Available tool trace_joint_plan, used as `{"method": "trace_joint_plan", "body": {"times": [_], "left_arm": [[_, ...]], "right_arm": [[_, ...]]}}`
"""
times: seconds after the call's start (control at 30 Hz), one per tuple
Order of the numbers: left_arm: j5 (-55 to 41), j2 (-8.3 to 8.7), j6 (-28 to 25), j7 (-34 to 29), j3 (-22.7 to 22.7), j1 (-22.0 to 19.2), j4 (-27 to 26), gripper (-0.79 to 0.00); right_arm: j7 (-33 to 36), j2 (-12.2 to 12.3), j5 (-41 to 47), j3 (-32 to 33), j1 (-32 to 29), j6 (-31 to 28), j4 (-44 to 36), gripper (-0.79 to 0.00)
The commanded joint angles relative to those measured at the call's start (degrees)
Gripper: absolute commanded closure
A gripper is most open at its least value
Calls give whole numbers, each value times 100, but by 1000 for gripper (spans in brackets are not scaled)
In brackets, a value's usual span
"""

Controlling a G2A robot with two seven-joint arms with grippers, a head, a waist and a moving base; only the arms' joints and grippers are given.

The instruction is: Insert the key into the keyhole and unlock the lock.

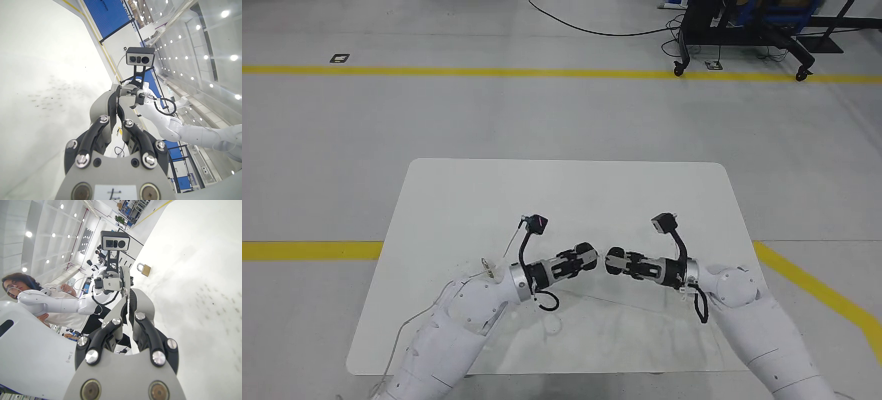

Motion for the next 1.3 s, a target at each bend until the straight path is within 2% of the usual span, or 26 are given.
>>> {"method": "trace_joint_plan", "body": {"times": [0.0, 0.1, 0.17, 0.2, 0.27, 0.4, 0.67, 0.73, 0.77, 0.8, 0.83, 1.0, 1.03, 1.07, 1.1, 1.13, 1.17, 1.27], "left_arm": [[37, 2, -2, 10, 15, -3, -5, 0], [83, 7, -12, 0, 41, -4, -23, 0], [93, 10, -17, -3, 49, -4, -32, 0], [96, 12, -22, 0, 52, -2, -36, 0], [101, 16, -28, 8, 56, 1, -45, 0], [107, 23, -36, 7, 65, 6, -49, 0], [119, 29, -56, -1, 129, -1, -67, 0], [132, 28, -49, 10, 147, -13, -57, 0], [147, 28, -44, 13, 158, -20, -52, 0], [153, 28, -40, 22, 166, -25, -49, 0], [155, 27, -39, 30, 174, -29, -44, 0], [173, 27, -12, 76, 195, -57, -28, 0], [193, 28, -11, 79, 198, -65, -29, -49], [208, 30, -15, 73, 205, -69, -28, -172], [219, 31, -12, 76, 207, -72, -24, -339], [211, 31, -16, 79, 212, -73, -23, -748], [210, 32, -25, 84, 211, -75, -23, -785], [186, 45, -48, 279, 98, -49, -62, -785]], "right_arm": [[-14, 5, 10, -2, -12, 2, -16, 0], [-17, 12, 59, -18, -35, 6, -46, 0], [-11, 18, 80, -22, -42, 7, -50, -68], [-15, 21, 92, -23, -43, 13, -52, -129], [-19, 27, 108, -28, -49, 11, -57, -175], [-9, 39, 140, -26, -57, 13, -57, -191], [32, 56, 217, -60, -34, 41, -42, -182], [50, 56, 233, -86, -17, 44, -46, -154], [62, 57, 234, -101, -8, 42, -52, -114], [69, 57, 239, -112, -1, 35, -55, -18], [70, 58, 249, -121, 3, 30, -53, 0], [74, 69, 283, -122, 29, 9, -7, 0], [73, 73, 284, -116, 33, 4, 7, 0], [74, 76, 288, -111, 37, -11, 17, 0], [66, 79, 299, -103, 39, -26, 31, 0], [58, 83, 308, -92, 41, -49, 39, 0], [47, 87, 310, -75, 43, -65, 50, 0], [-25, 119, 354, 87, 43, -137, 141, 0]]}}
